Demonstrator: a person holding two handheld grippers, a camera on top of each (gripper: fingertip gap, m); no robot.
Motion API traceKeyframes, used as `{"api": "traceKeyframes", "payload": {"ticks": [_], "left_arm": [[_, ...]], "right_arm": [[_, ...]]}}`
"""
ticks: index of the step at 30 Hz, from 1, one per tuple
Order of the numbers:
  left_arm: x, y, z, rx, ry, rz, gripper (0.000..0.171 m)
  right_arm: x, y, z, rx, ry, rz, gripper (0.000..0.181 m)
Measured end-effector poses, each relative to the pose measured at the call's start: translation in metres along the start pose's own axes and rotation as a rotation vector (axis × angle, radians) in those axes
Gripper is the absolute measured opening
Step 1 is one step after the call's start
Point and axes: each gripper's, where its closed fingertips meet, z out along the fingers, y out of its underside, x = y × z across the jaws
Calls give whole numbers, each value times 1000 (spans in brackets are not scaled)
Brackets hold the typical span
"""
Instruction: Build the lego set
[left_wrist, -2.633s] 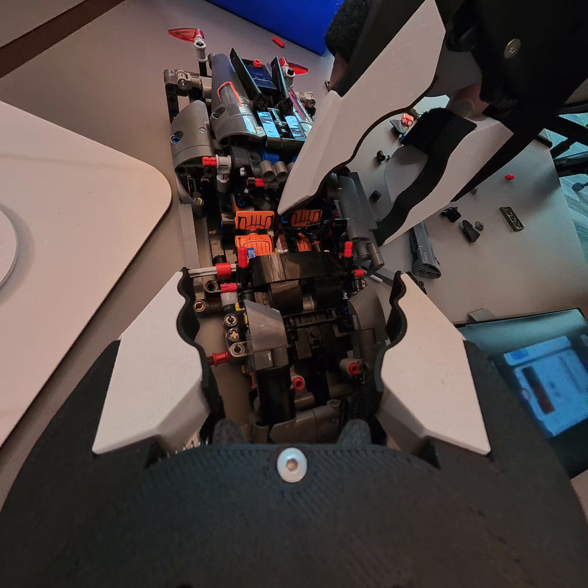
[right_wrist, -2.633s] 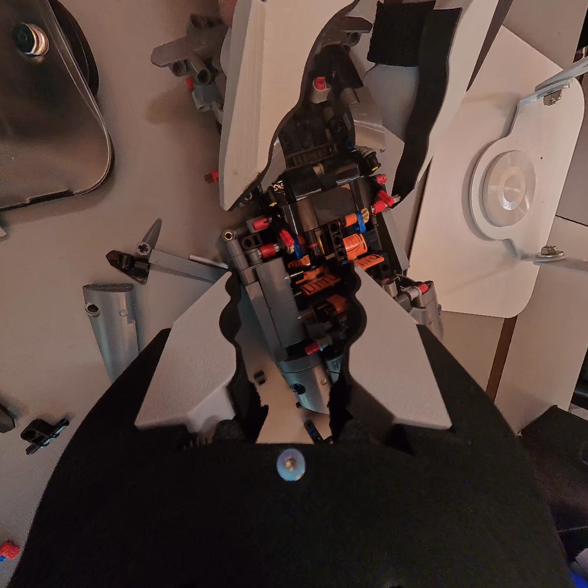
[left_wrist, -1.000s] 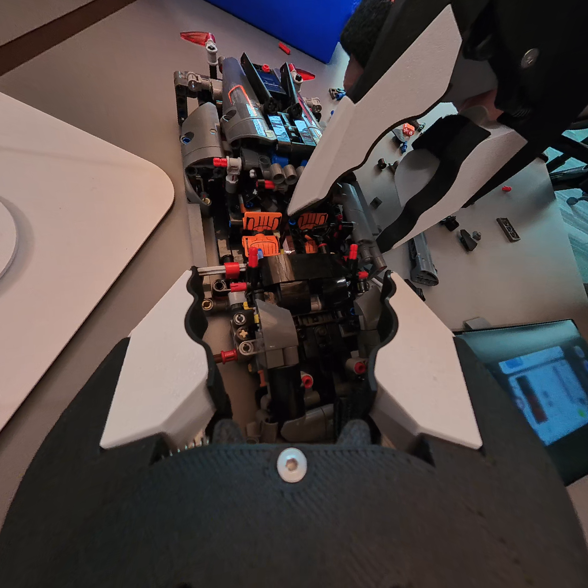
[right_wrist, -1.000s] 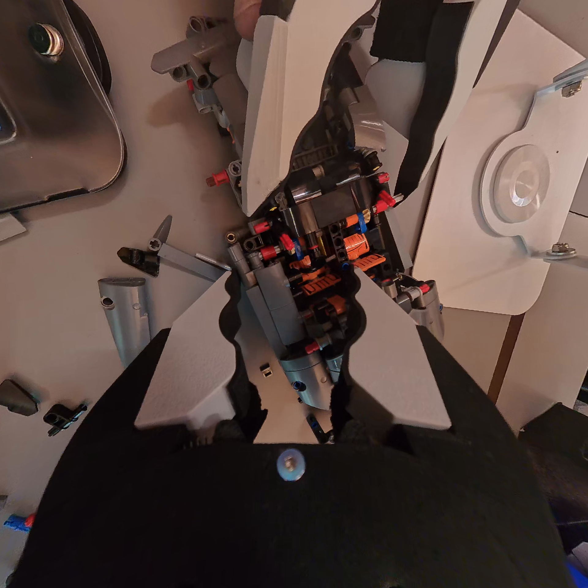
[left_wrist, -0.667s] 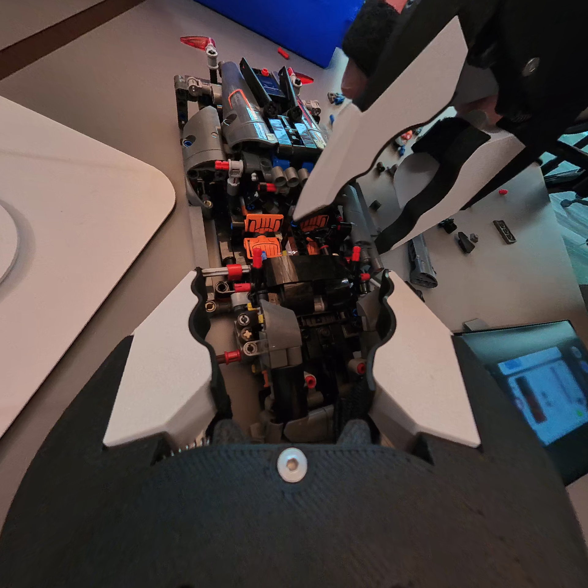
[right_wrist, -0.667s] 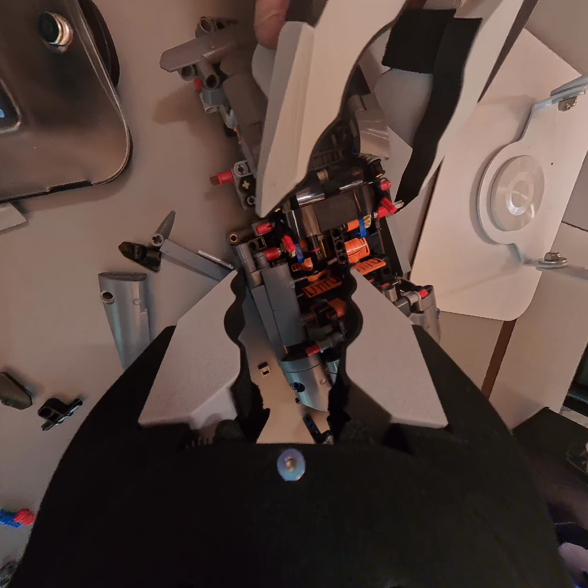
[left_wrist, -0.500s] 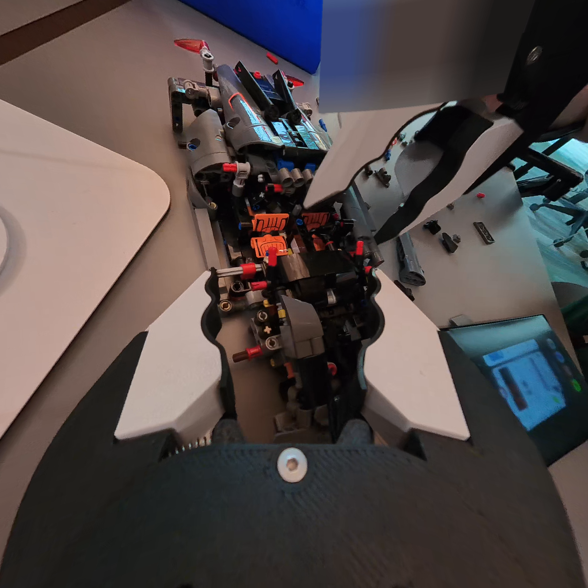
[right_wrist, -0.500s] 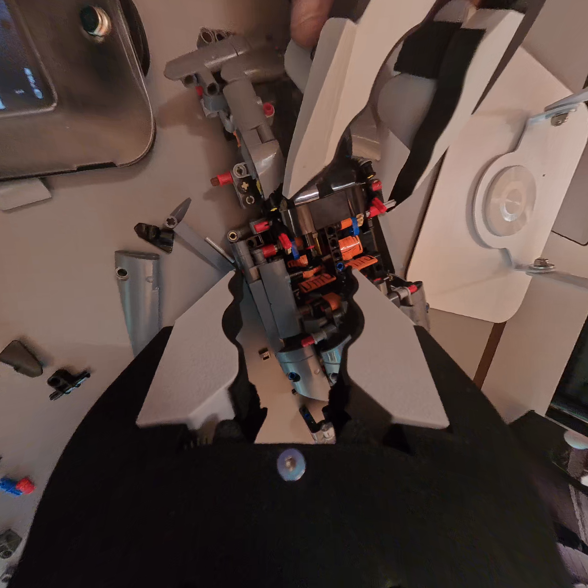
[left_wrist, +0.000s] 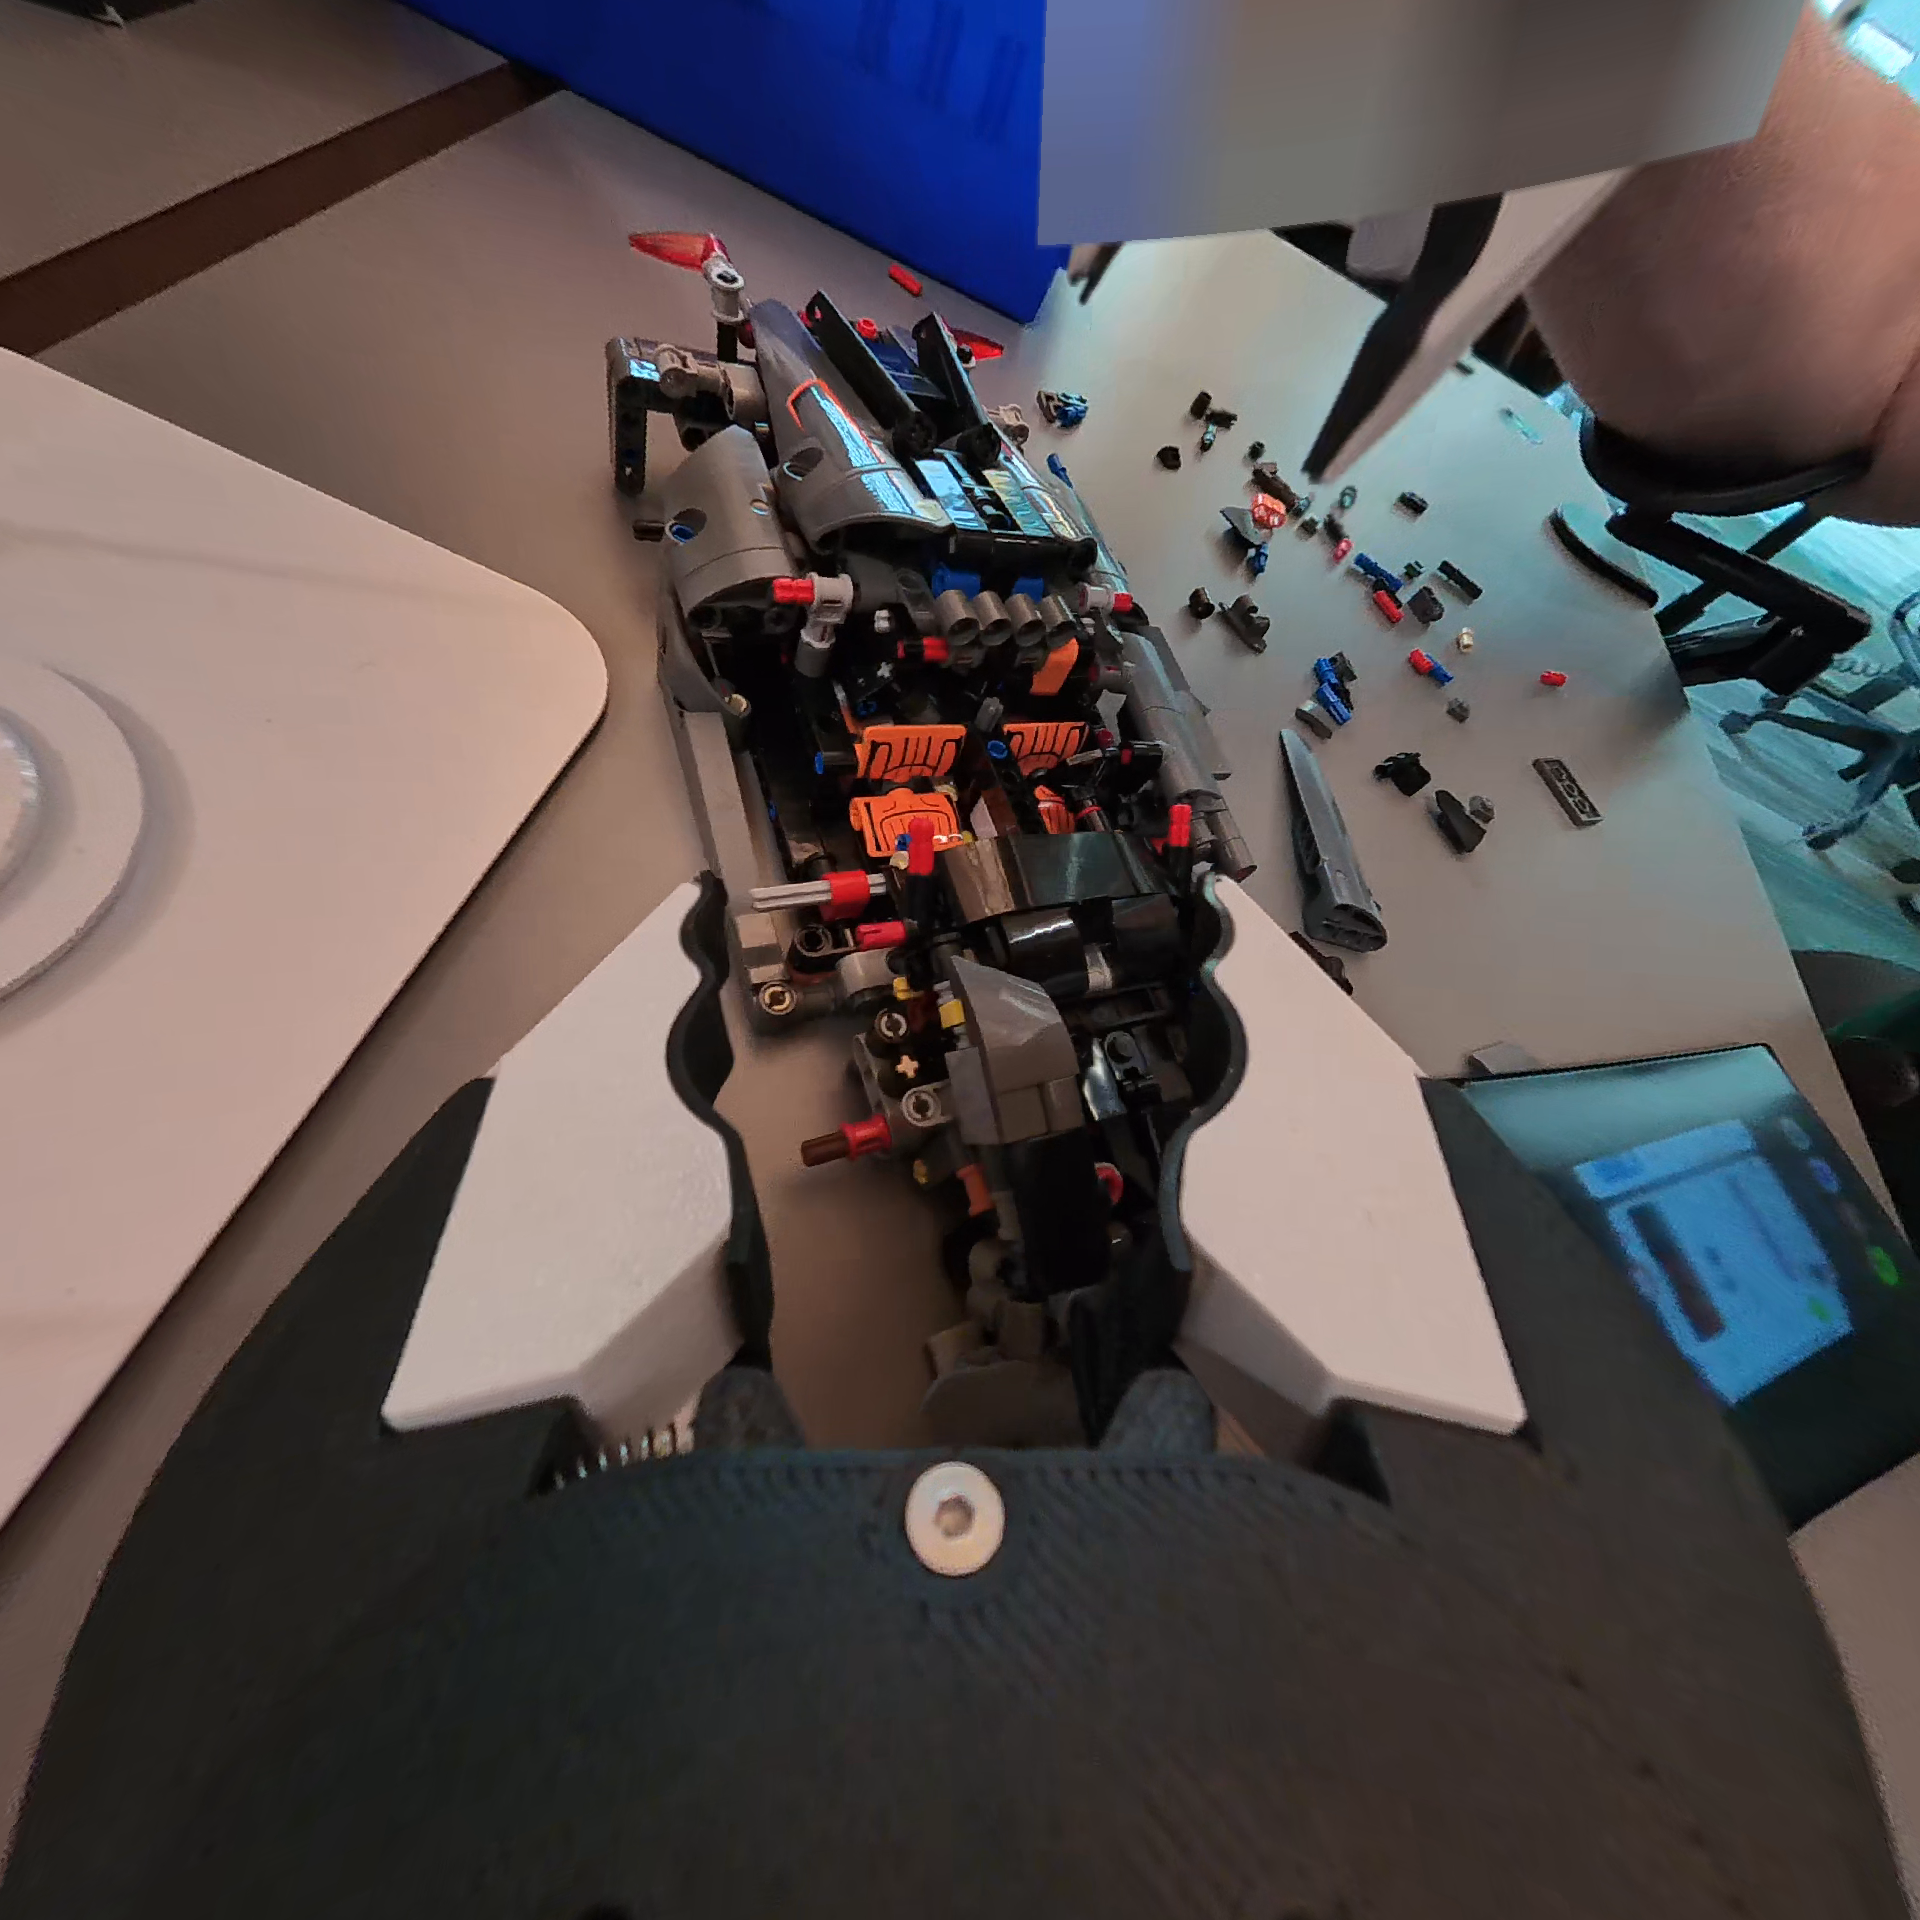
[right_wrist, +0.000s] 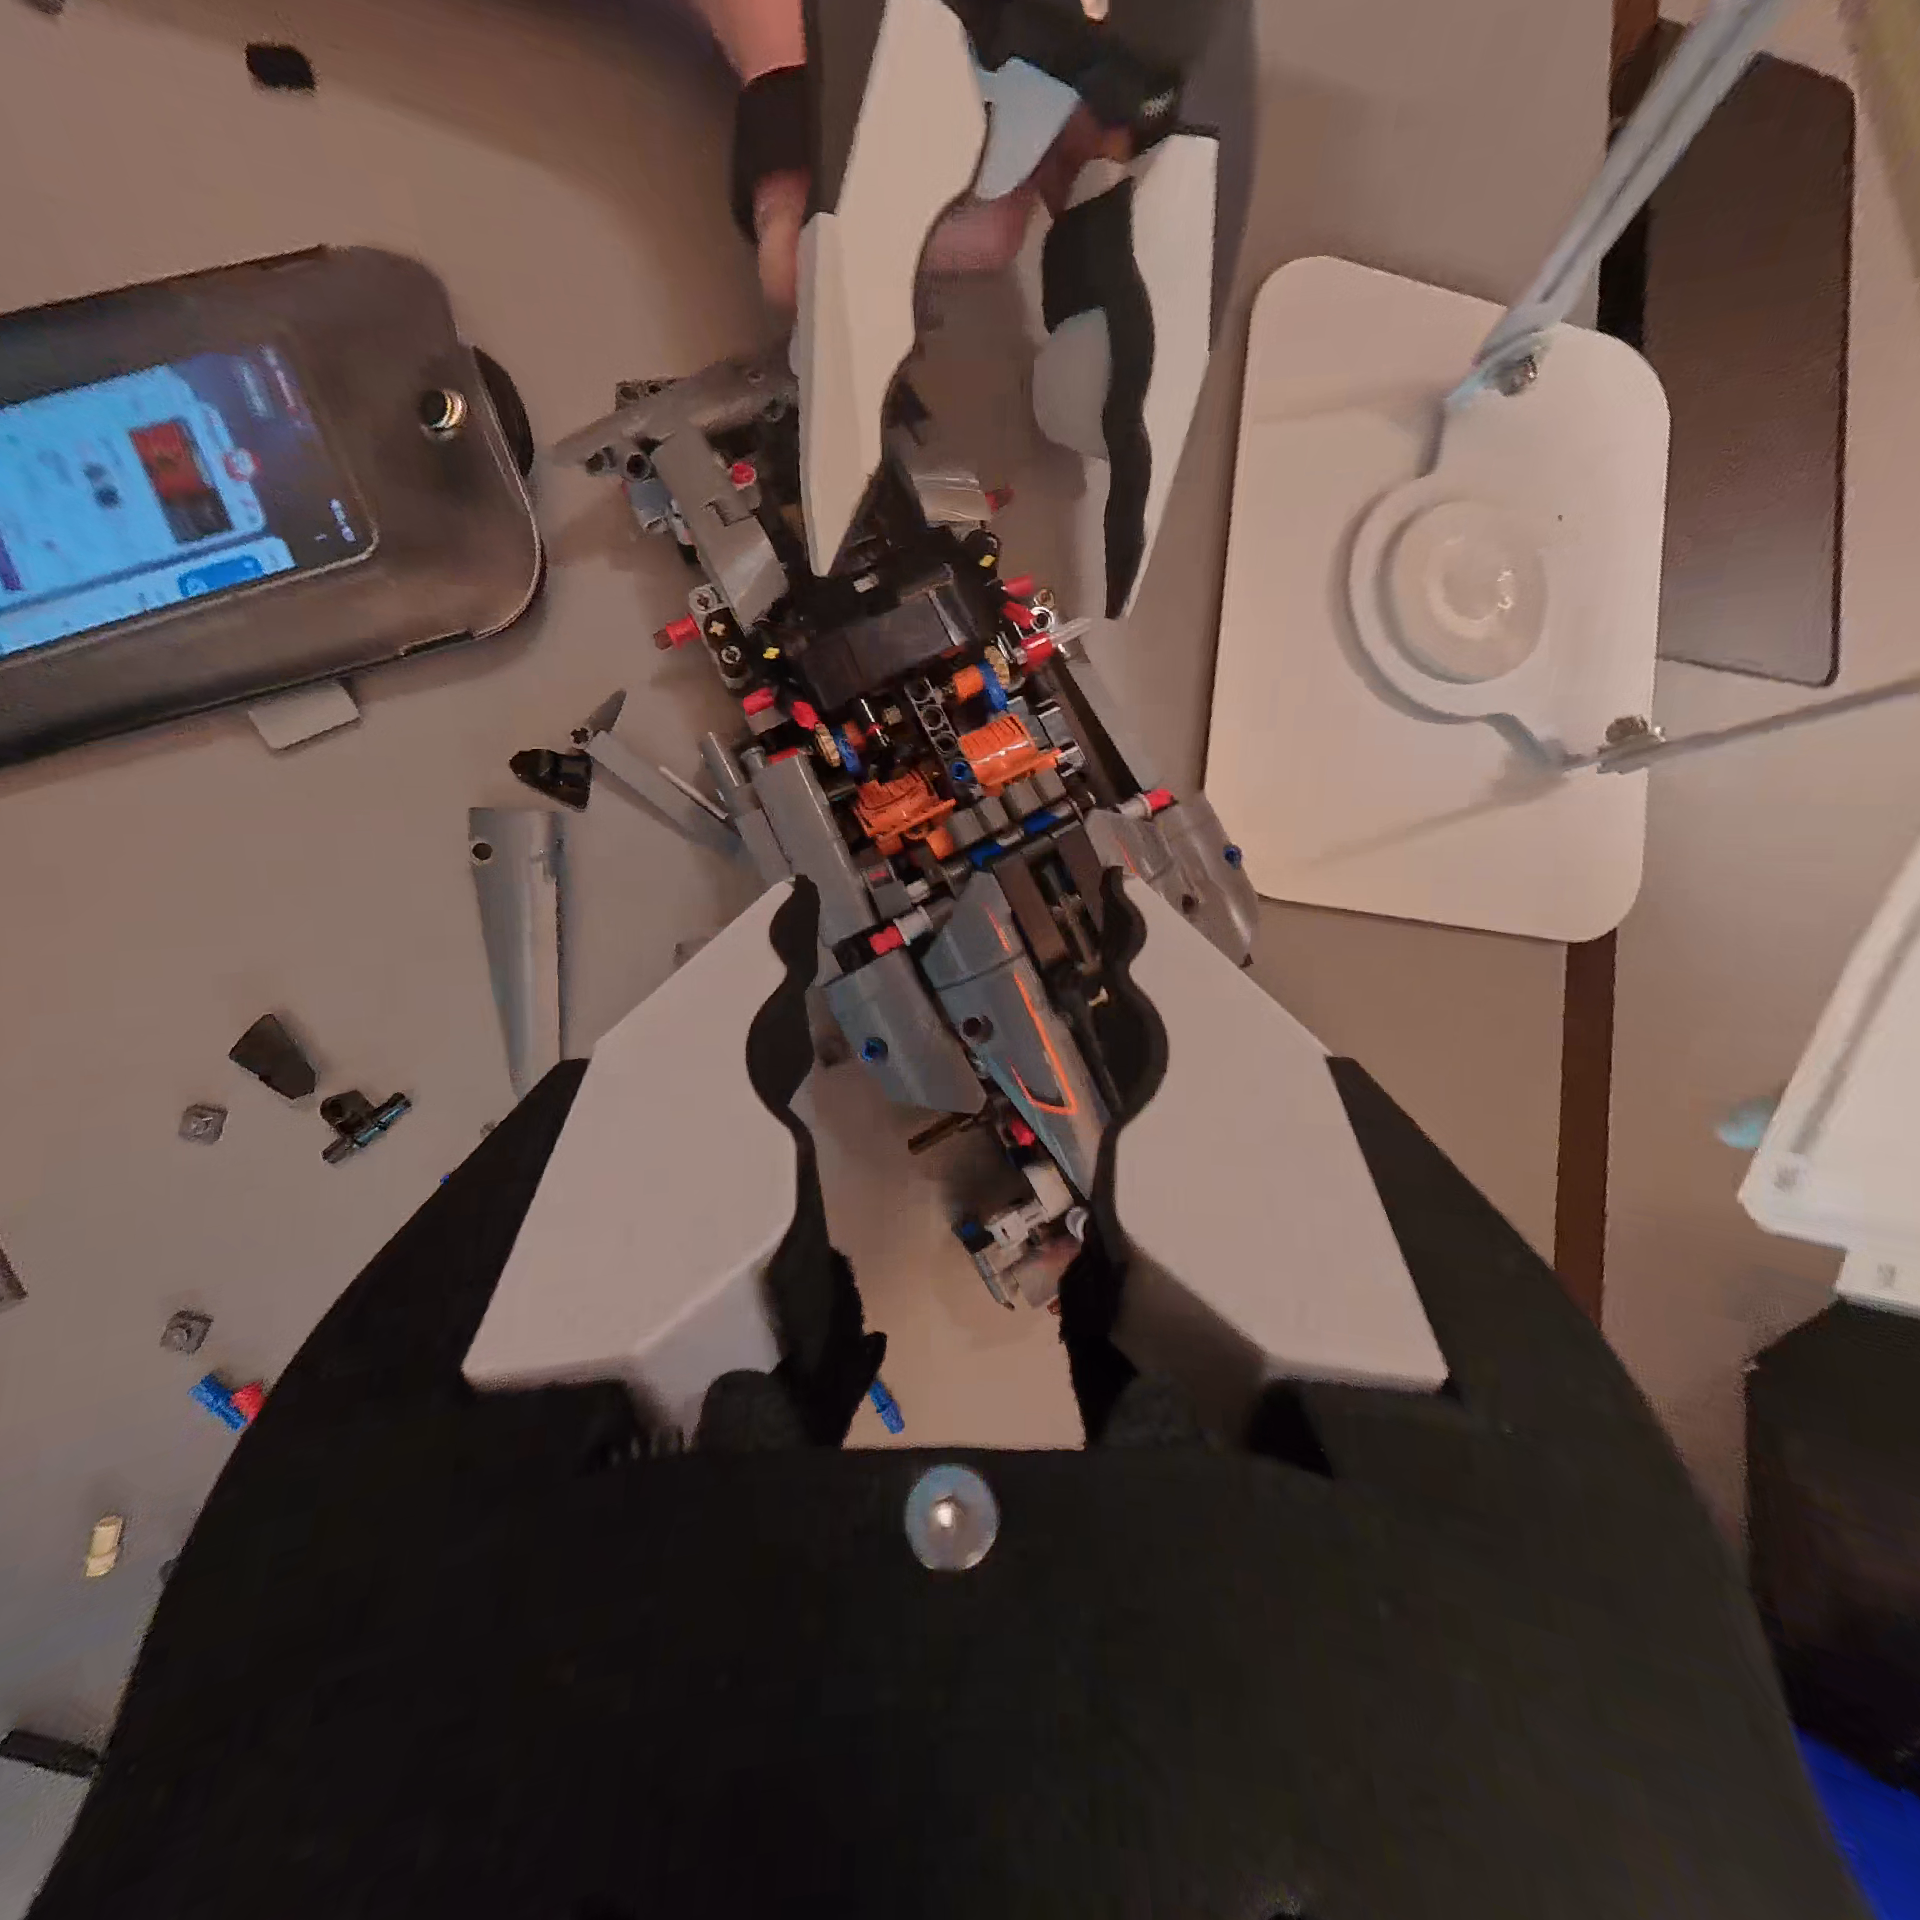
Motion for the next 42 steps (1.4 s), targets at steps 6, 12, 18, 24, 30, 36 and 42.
{"api": "traceKeyframes", "payload": {"ticks": [6,12,18,24,30,36,42], "left_arm": [[0,-15,-24,69,-114,18,91],[31,-15,-28,16,-288,100,94],[47,11,-18,-124,-438,132,104],[42,36,-16,-244,-558,134,107],[22,44,-21,-337,-691,148,96],[12,52,-24,-377,-716,131,99],[-9,51,-42,-386,-782,111,95]], "right_arm": [[8,20,6,-16,-19,55,57],[14,28,9,10,-33,116,60],[26,32,3,24,14,150,56],[22,38,12,-13,11,148,58],[26,43,11,-24,46,156,57],[30,46,6,-15,73,155,57],[31,44,7,-13,83,152,58]]}}
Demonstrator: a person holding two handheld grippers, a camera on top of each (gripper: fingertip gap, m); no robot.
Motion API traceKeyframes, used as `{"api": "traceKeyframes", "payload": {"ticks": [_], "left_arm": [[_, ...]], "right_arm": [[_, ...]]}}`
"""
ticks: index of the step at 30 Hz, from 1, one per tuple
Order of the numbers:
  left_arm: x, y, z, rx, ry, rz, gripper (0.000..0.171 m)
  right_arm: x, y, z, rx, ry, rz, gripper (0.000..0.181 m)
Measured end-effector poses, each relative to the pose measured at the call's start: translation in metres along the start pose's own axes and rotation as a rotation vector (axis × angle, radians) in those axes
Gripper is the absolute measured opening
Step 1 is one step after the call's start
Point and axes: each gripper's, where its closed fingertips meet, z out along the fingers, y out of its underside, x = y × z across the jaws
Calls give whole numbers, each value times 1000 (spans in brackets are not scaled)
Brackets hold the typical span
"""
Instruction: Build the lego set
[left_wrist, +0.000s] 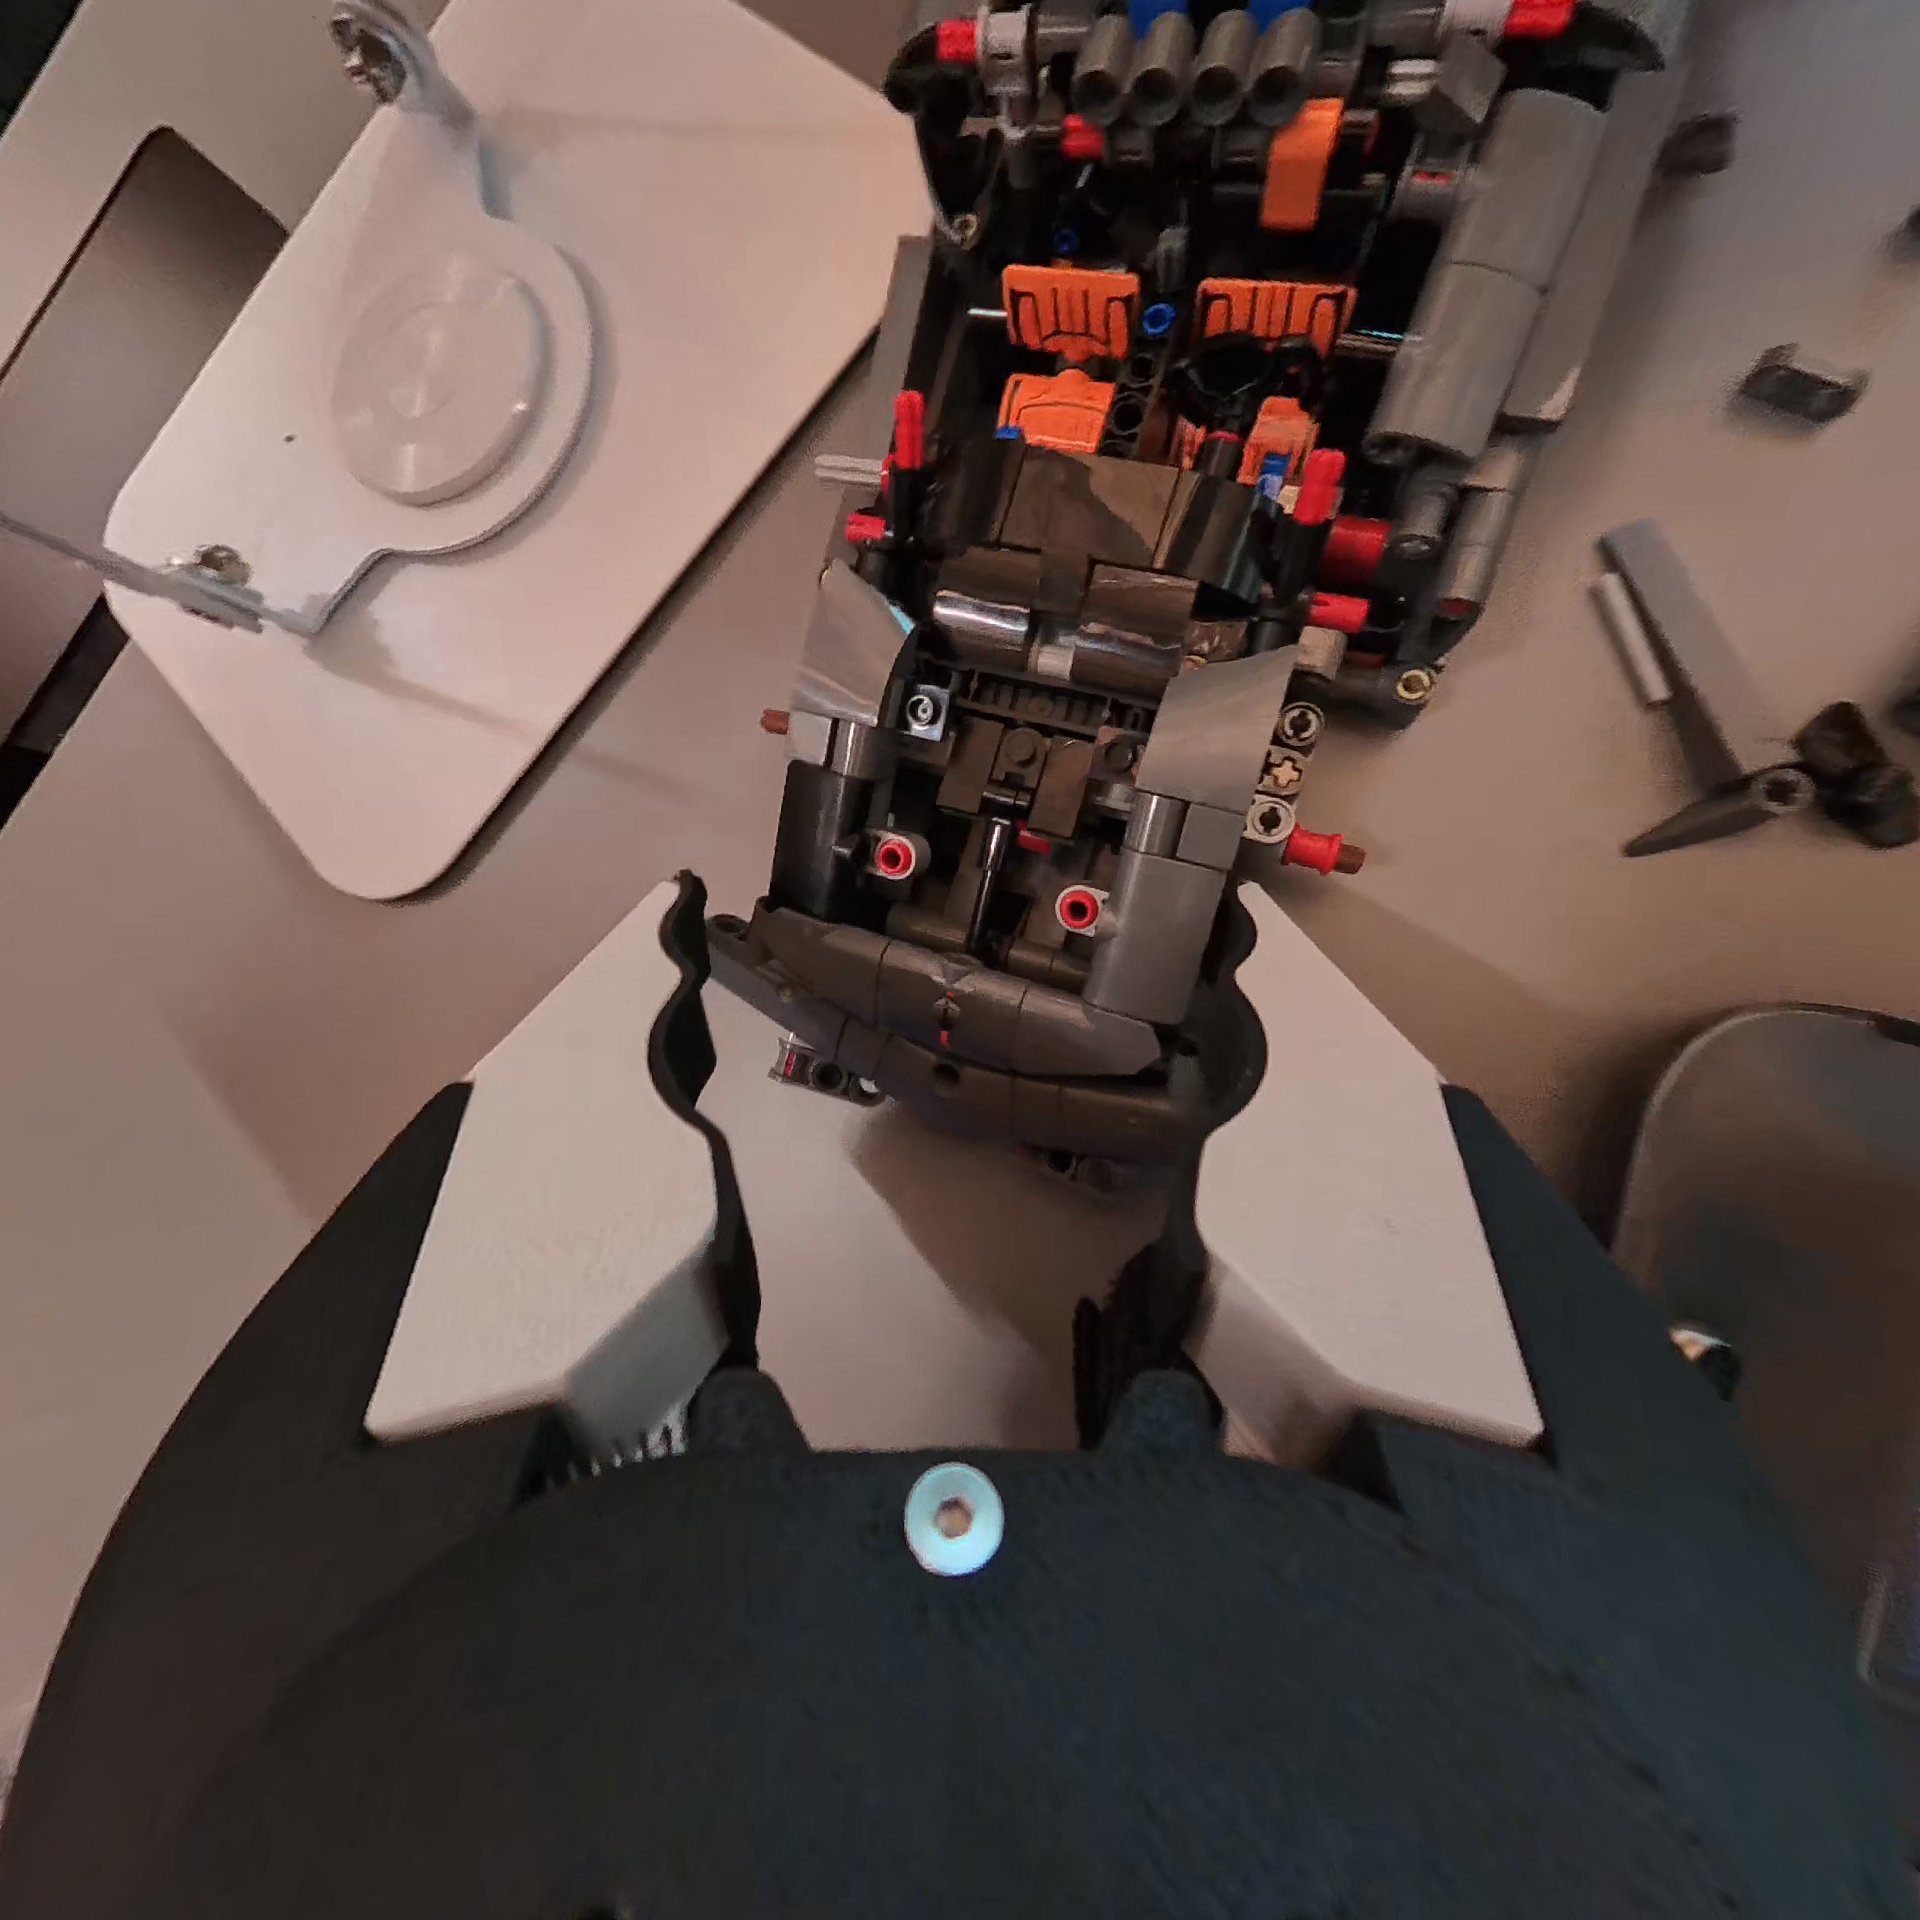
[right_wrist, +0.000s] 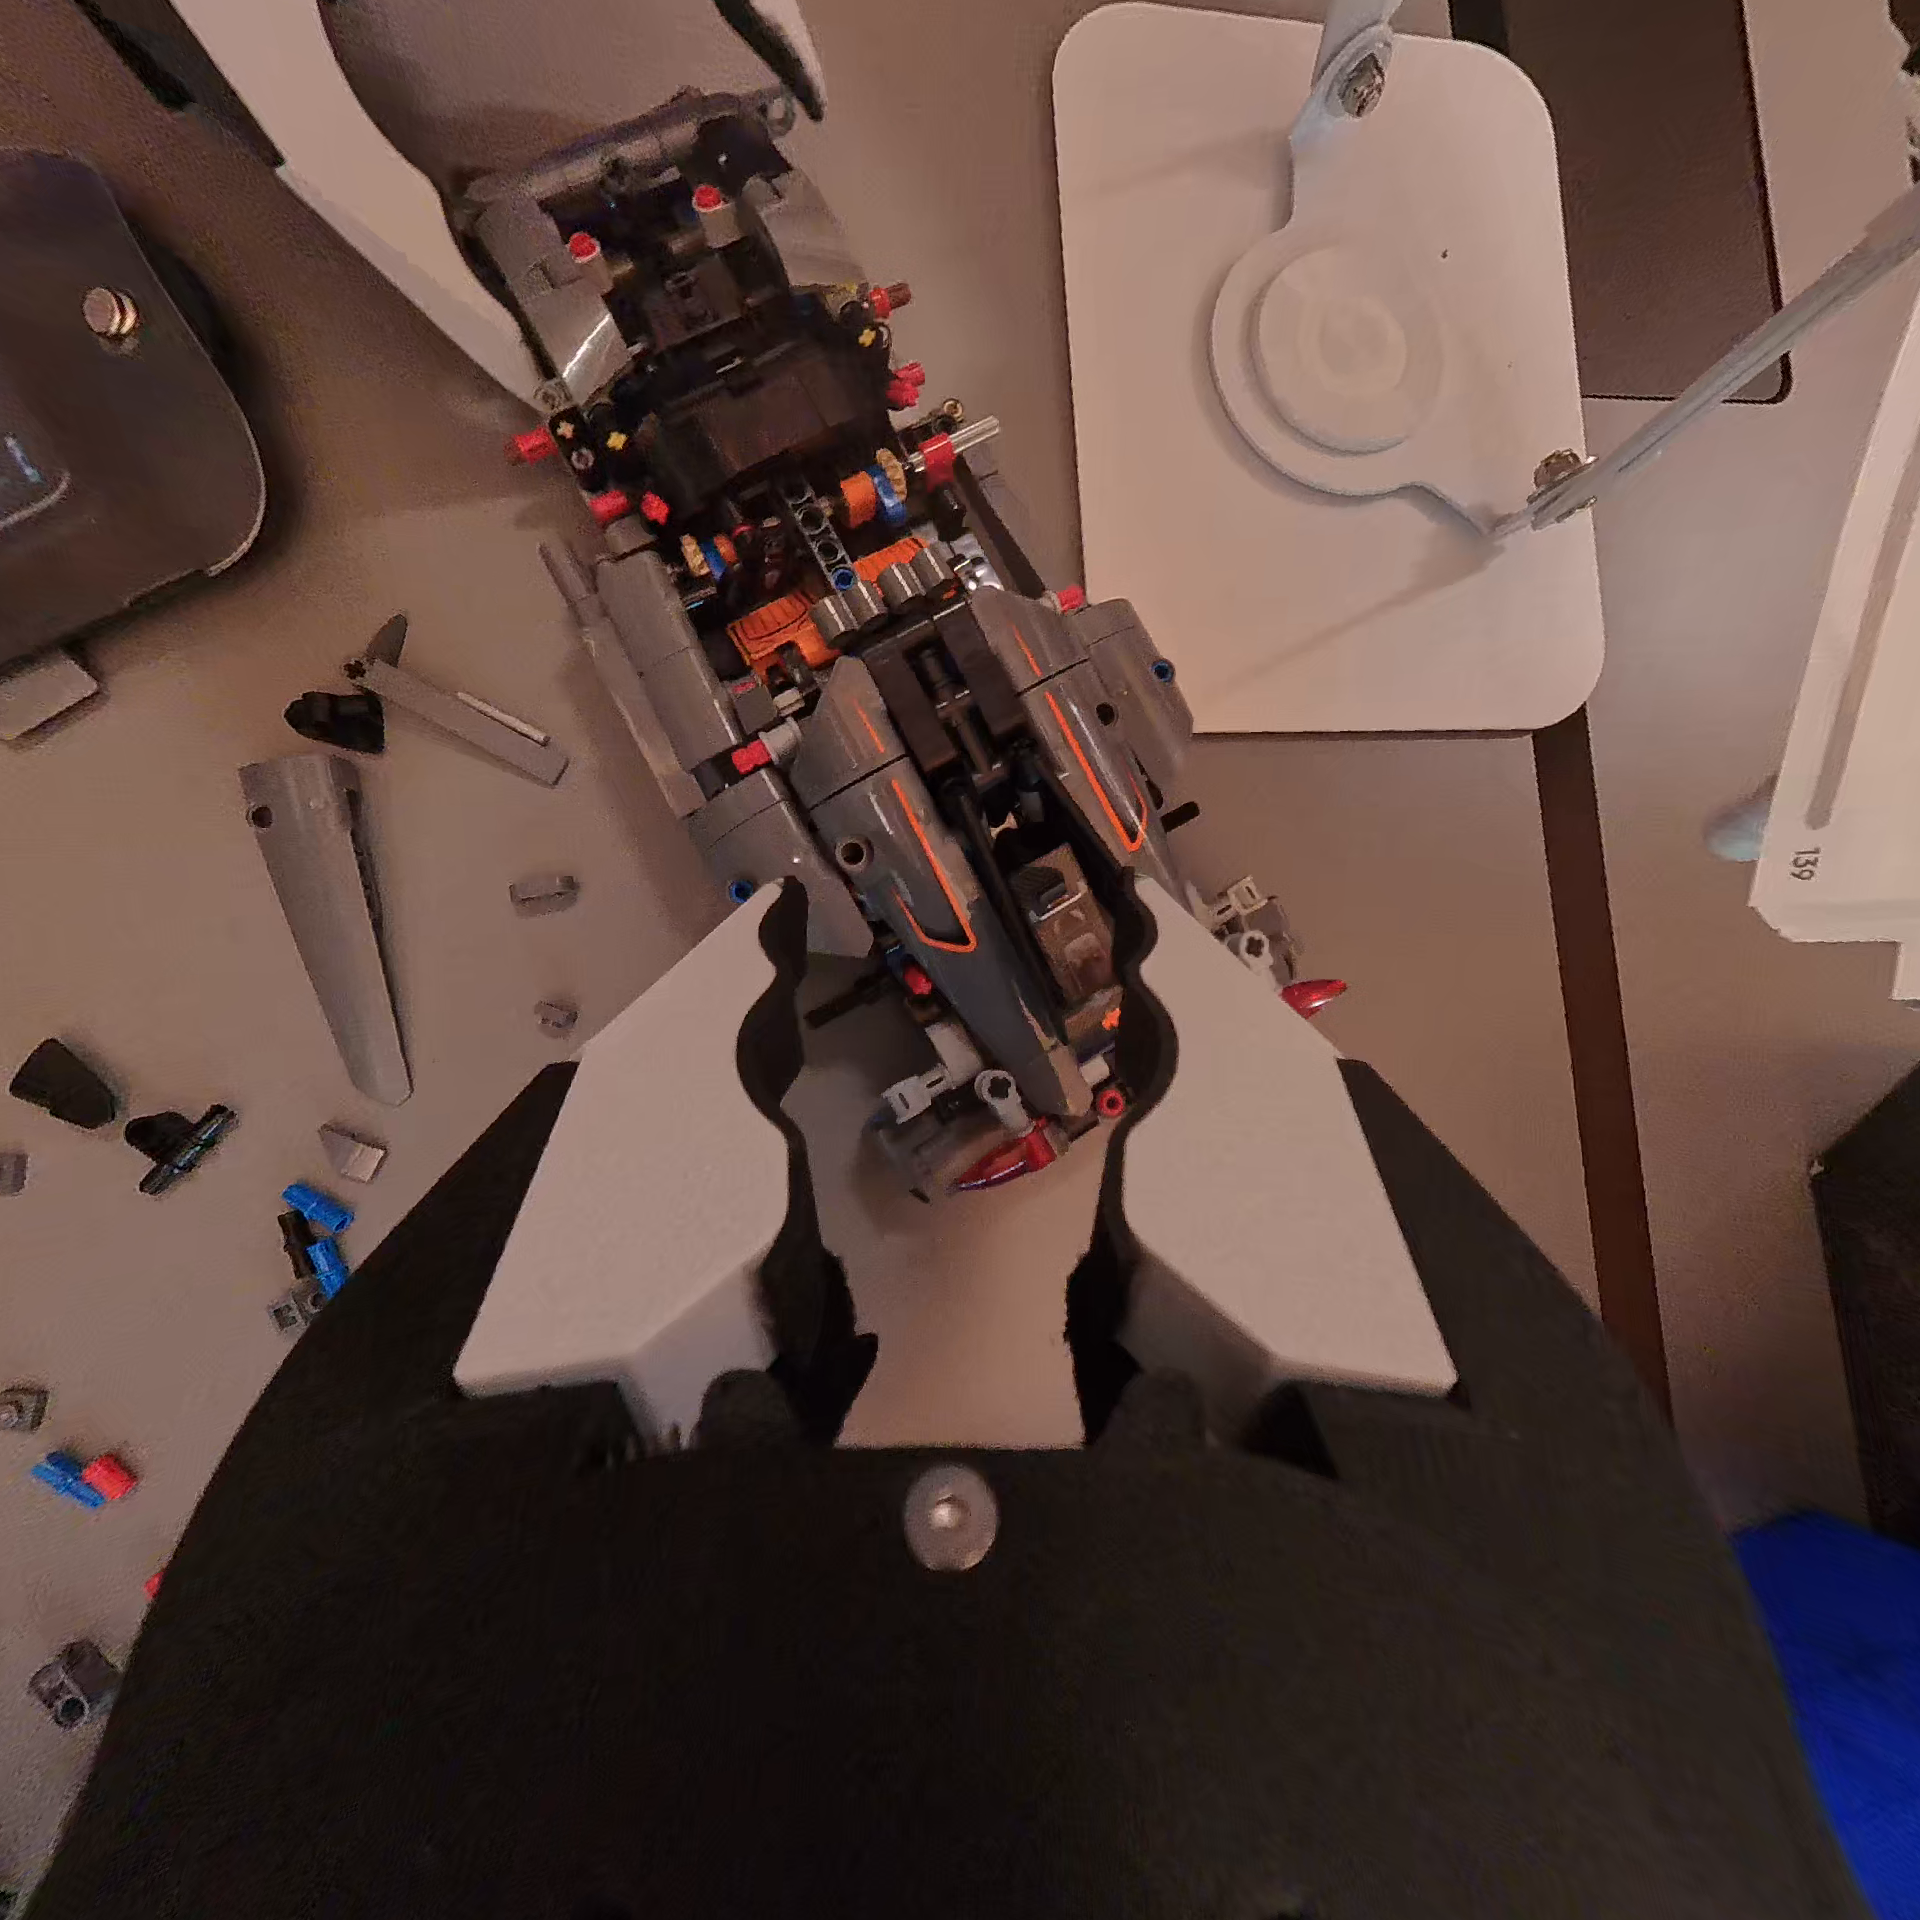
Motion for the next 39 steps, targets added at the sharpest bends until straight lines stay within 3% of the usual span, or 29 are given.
{"api": "traceKeyframes", "payload": {"ticks": [9,15,22,34,39], "left_arm": [[-3,-8,-22,40,-48,19,93],[52,-52,-28,147,25,166,70],[82,-79,-1,115,44,287,59],[76,-84,13,55,12,286,24],[75,-83,12,51,27,282,24]], "right_arm": [[0,-6,-1,31,0,7,58],[0,-4,3,31,-1,21,57],[-2,-6,4,37,-3,14,55],[-4,-7,6,38,-8,3,53],[-4,-6,7,34,-8,1,53]]}}
